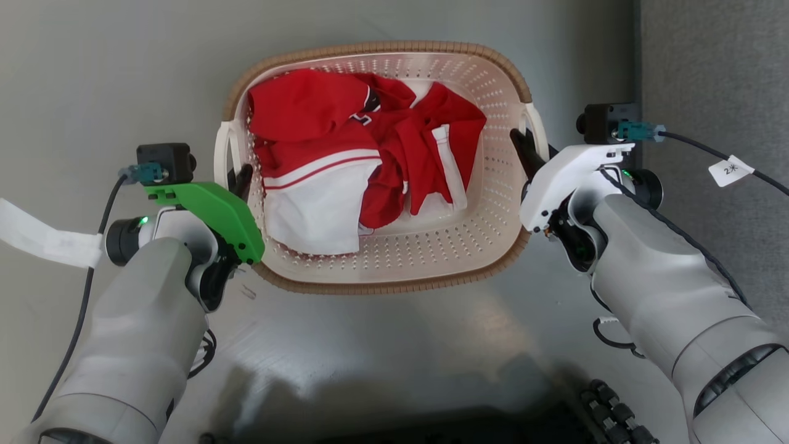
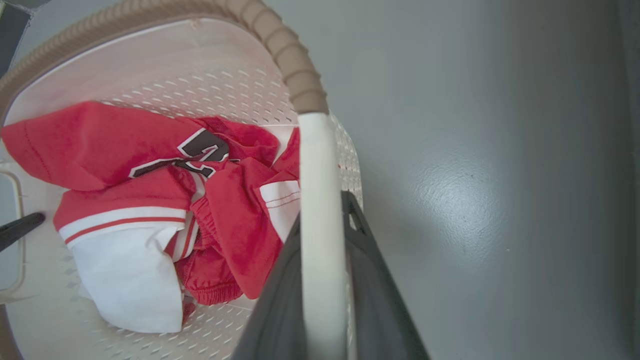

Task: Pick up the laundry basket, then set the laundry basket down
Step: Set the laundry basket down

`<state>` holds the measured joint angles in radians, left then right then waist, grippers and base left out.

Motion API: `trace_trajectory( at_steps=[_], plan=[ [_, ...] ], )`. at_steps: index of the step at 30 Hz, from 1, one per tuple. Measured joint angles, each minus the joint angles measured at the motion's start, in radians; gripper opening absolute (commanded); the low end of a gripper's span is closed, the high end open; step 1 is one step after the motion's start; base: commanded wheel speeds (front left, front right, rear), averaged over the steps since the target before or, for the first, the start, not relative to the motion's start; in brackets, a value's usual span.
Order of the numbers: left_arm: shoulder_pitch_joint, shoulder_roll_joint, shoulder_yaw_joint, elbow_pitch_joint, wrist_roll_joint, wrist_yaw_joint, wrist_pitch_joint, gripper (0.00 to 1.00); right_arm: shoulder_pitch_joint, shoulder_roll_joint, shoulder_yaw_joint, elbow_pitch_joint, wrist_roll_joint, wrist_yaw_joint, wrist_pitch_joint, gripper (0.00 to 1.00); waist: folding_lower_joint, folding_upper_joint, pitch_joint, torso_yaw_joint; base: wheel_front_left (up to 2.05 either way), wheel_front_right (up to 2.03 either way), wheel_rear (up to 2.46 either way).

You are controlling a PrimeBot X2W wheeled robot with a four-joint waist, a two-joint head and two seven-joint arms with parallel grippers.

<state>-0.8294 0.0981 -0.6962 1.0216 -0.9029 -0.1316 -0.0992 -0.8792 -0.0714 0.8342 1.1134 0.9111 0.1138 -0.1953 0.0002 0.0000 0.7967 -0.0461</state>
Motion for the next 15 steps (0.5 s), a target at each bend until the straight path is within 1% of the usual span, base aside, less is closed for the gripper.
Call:
trace_trajectory(
  at_steps=[3,15],
  plan=[
    [-0.006,0.001,-0.011,0.002,0.0,0.0,-0.012,0.0,-0.003,0.002,-0.002,0.01,0.0,0.0,-0.012,0.0,0.0,0.0,0.027,0.0,0.0,0.0,0.0],
    [-0.022,0.005,-0.04,0.003,0.0,0.0,-0.043,0.0,-0.016,0.005,0.005,0.022,0.002,0.0,-0.025,0.0,-0.0001,0.0,0.057,0.004,0.0,0.0,0.0]
  ],
)
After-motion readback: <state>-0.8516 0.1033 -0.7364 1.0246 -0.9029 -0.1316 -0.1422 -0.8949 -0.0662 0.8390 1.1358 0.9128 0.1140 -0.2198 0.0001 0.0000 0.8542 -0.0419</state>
